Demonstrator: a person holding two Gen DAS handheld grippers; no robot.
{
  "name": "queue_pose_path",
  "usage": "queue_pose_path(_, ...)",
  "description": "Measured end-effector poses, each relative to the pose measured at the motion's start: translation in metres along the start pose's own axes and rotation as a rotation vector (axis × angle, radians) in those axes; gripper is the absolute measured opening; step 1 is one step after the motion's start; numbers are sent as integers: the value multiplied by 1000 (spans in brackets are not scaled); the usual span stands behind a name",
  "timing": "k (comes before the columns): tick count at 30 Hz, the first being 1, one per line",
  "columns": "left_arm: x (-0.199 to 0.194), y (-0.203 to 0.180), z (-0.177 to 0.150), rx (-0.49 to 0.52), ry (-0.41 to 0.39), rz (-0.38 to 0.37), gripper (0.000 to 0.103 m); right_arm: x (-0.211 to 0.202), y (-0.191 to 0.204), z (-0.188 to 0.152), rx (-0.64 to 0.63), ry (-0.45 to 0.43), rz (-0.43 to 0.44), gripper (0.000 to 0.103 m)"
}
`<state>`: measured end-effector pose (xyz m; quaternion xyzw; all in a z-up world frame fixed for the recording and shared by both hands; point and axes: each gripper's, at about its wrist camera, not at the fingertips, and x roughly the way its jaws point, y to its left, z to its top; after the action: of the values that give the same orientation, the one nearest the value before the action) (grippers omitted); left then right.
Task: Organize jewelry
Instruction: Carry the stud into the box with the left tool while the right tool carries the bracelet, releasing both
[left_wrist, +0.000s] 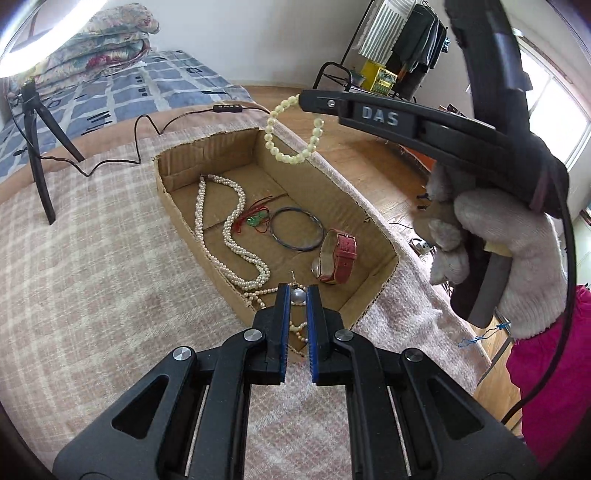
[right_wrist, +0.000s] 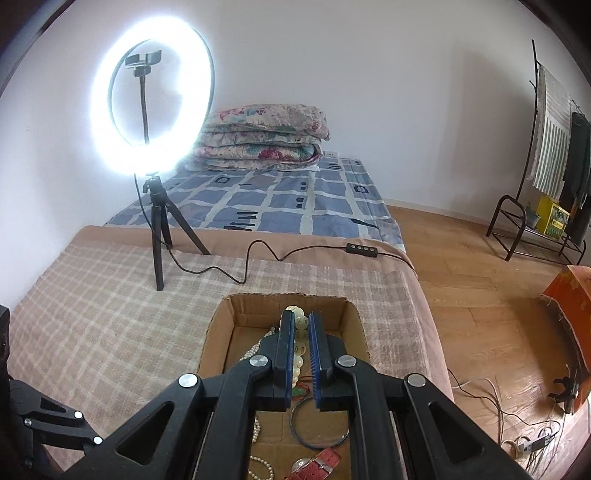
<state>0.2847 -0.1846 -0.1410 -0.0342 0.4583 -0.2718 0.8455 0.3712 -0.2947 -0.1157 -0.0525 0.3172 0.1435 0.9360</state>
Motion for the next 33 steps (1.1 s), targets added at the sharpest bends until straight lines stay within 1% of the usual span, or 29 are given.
queue_pose_path(12, 21, -5, -3, 5, 22, -1, 7, 50, -21, -2, 28, 78, 0, 5)
queue_pose_path(18, 26, -8, -3, 22, 22, -3, 7, 62, -25, -5, 41, 100, 8, 6)
queue_pose_path(20, 25, -11, -3, 34, 13, 4, 7, 61, -27, -4, 49, 95, 12, 6)
queue_pose_path(21, 24, -12, -3, 37, 7, 5, 7, 61, -27, -3, 54, 94, 13, 8)
queue_pose_path(22, 24, -13, -2, 39, 2, 5, 7, 61, -28, -3, 59, 91, 15, 17)
queue_pose_path(23, 23, -14, -2, 44, 1, 5, 7, 60, -29, -2, 64, 86, 17, 20)
queue_pose_path(25, 23, -16, -1, 59, -2, 19, 7, 57, -29, -1, 71, 84, 18, 20)
queue_pose_path(26, 22, -16, -1, 64, -4, 27, 7, 57, -29, -1, 69, 85, 15, 23)
queue_pose_path(27, 22, -16, -1, 65, -4, 32, 13, 55, -28, -1, 64, 85, 9, 25)
queue_pose_path(28, 22, -16, -1, 64, -5, 31, 26, 54, -28, 0, 61, 83, 2, 40)
queue_pose_path(29, 20, -16, -1, 60, -10, 29, 32, 52, -27, 0, 60, 77, -8, 63)
queue_pose_path(30, 18, -15, -1, 56, -16, 33, 38, 48, -28, 0, 64, 62, -20, 70)
queue_pose_path(31, 17, -16, -1, 56, -19, 36, 38, 45, -29, 1, 71, 51, -24, 76)
queue_pose_path(33, 14, -16, -1, 61, -21, 43, 38, 41, -31, 2, 90, 45, -20, 78)
